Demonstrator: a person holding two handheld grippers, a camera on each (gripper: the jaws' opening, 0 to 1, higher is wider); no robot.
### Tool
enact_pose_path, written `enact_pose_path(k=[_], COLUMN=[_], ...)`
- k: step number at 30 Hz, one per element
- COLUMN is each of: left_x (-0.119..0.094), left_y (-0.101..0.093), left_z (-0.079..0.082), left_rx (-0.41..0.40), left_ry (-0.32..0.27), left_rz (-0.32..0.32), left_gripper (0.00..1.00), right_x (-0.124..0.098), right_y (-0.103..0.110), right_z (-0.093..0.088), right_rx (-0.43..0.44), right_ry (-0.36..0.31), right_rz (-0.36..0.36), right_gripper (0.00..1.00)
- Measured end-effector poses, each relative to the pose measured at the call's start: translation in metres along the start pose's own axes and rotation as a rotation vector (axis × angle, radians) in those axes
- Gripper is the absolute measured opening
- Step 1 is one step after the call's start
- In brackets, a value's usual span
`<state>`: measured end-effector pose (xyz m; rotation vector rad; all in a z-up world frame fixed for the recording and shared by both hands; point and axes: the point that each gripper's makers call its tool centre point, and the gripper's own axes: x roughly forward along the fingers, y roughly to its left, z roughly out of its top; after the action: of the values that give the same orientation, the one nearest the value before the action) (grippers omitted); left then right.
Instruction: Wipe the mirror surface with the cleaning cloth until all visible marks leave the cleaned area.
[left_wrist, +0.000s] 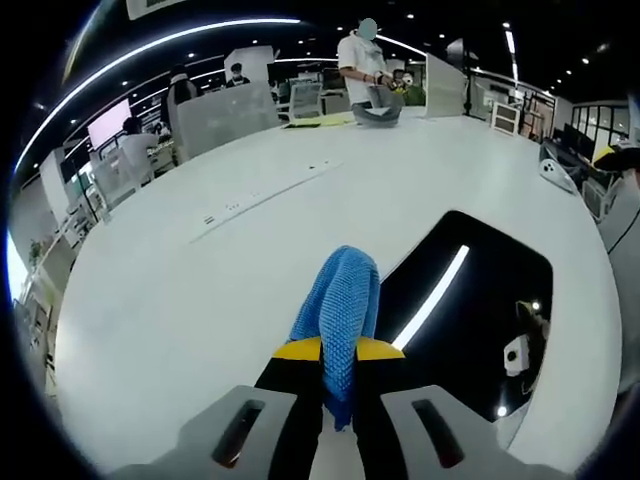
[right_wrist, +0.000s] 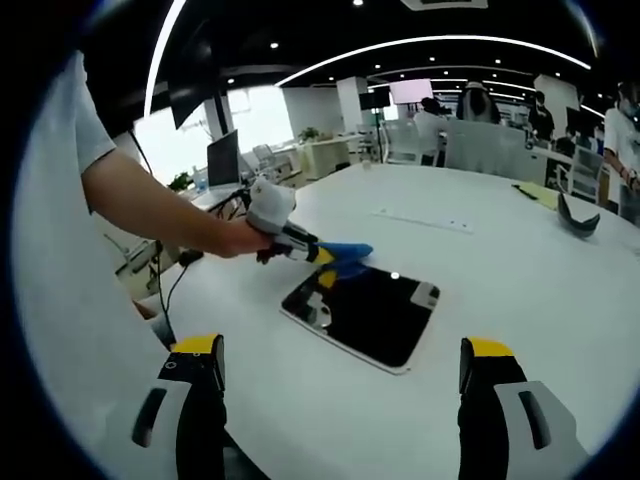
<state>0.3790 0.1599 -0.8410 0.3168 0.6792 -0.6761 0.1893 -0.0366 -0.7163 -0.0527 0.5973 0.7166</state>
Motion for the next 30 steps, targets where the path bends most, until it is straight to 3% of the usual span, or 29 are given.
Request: enact_pose_path(k=[10, 30], left_x=[0.003, 0.005], left_y=[-0.014, -0.023], left_z=[0.004, 0.007], left_rx=[0.043, 0.038], left_ry=[0.0, -0.003], left_rz=[-0.016, -0.017], left_gripper=[0.06, 0.06], right_x=[0.0, -0.001], right_y=[0.0, 0.002], right_z=[0.0, -0.003], right_rx=[-0.002, 0.003], right_ry=[0.001, 0.006], right_rz=[0.004, 0.004], right_gripper=[0.97, 0.97])
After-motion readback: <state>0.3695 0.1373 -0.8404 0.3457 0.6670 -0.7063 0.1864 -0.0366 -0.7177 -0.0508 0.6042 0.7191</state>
